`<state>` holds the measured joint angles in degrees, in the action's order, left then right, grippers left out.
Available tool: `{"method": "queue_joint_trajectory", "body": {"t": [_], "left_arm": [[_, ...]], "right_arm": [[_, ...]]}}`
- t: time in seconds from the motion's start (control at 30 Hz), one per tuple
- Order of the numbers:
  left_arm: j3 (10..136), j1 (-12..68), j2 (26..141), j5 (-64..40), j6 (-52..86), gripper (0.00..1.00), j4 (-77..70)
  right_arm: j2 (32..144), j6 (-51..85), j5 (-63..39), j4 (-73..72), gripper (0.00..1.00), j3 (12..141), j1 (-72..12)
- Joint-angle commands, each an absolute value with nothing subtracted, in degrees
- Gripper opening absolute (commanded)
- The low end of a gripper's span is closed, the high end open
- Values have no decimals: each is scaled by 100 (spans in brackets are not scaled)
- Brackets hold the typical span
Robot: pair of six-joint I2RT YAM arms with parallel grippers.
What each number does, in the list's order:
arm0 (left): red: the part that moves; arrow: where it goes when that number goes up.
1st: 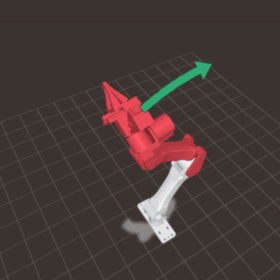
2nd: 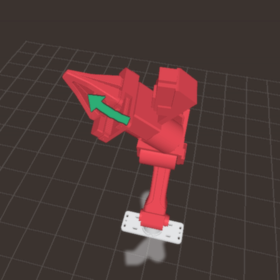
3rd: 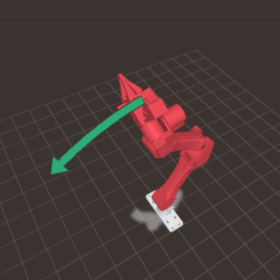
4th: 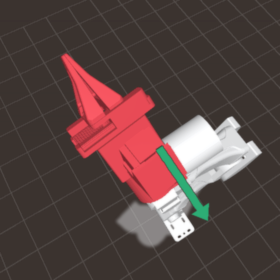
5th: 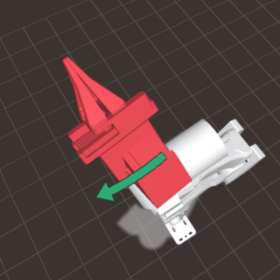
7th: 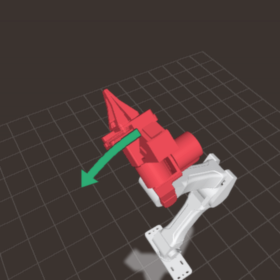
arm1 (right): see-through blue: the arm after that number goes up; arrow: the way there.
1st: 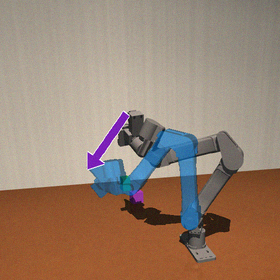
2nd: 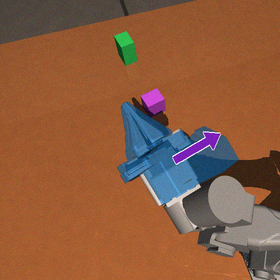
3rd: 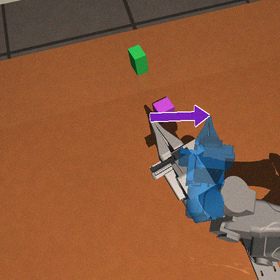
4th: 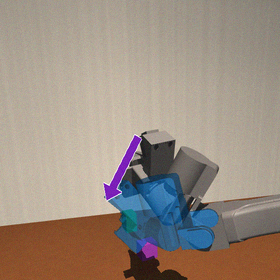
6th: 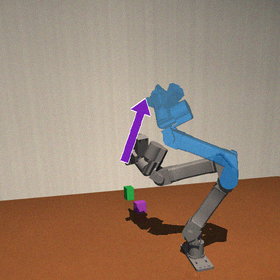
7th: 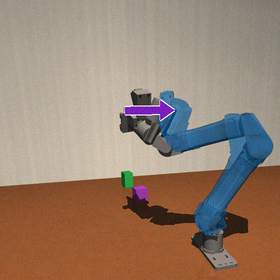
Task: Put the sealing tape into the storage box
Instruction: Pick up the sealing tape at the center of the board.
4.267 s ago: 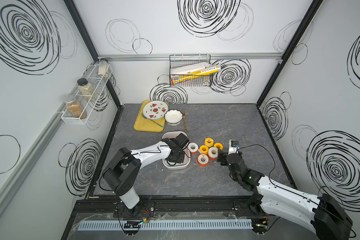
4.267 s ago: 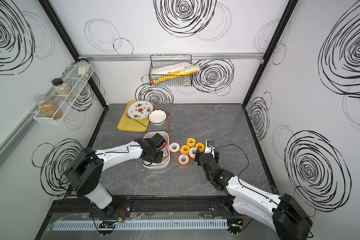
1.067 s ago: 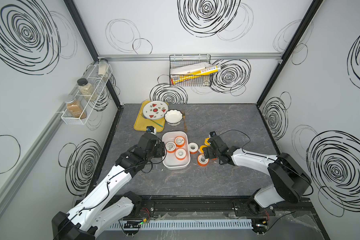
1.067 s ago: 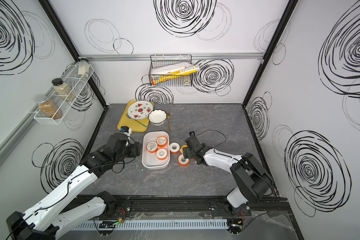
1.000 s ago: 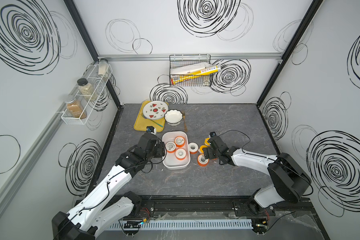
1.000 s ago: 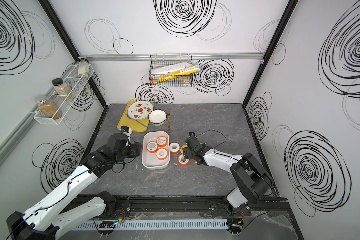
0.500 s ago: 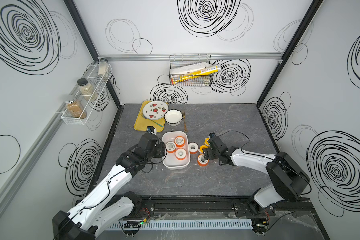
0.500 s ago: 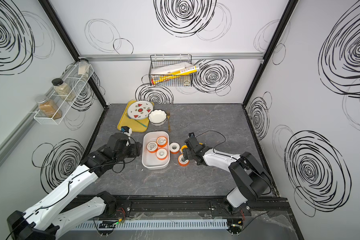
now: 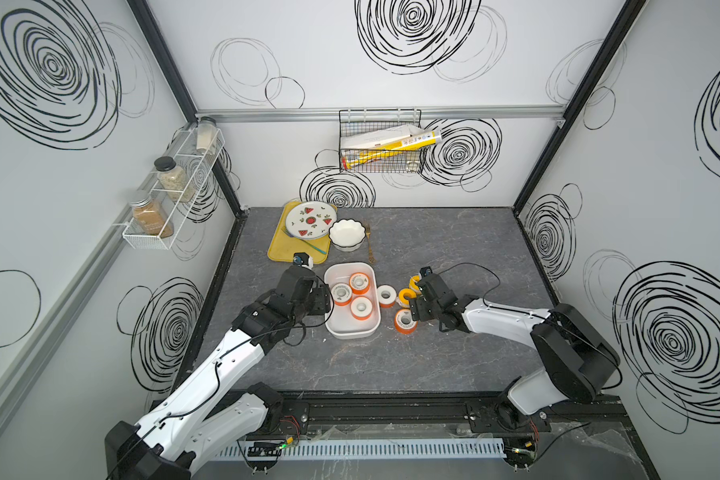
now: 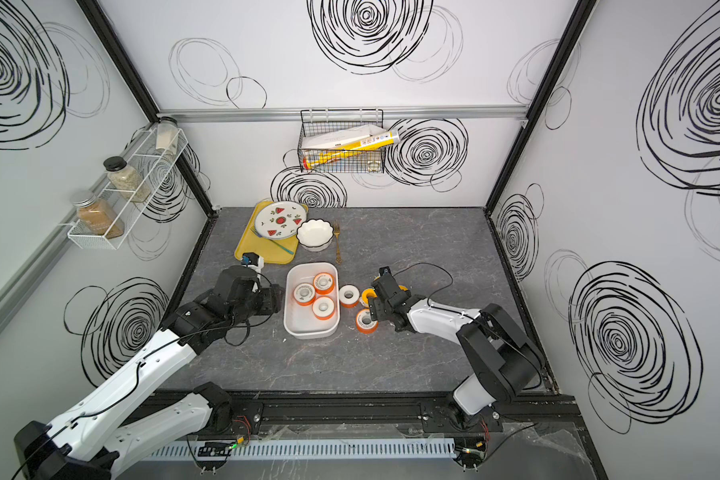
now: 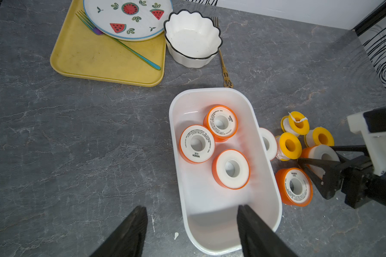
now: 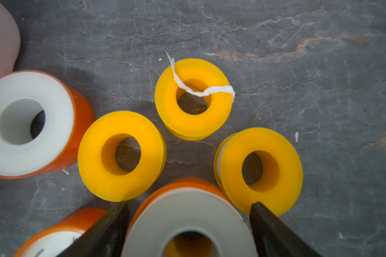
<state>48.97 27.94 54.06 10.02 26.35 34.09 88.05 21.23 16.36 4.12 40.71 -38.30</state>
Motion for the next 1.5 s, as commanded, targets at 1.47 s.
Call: {"method": "queue_joint_trajectory", "body": {"t": [1.47], "left_arm": [[4860, 2769, 5485, 935, 2576, 71, 3200]], "right_arm": [[7937, 2065, 835, 1204, 72, 4805, -3769]]}}
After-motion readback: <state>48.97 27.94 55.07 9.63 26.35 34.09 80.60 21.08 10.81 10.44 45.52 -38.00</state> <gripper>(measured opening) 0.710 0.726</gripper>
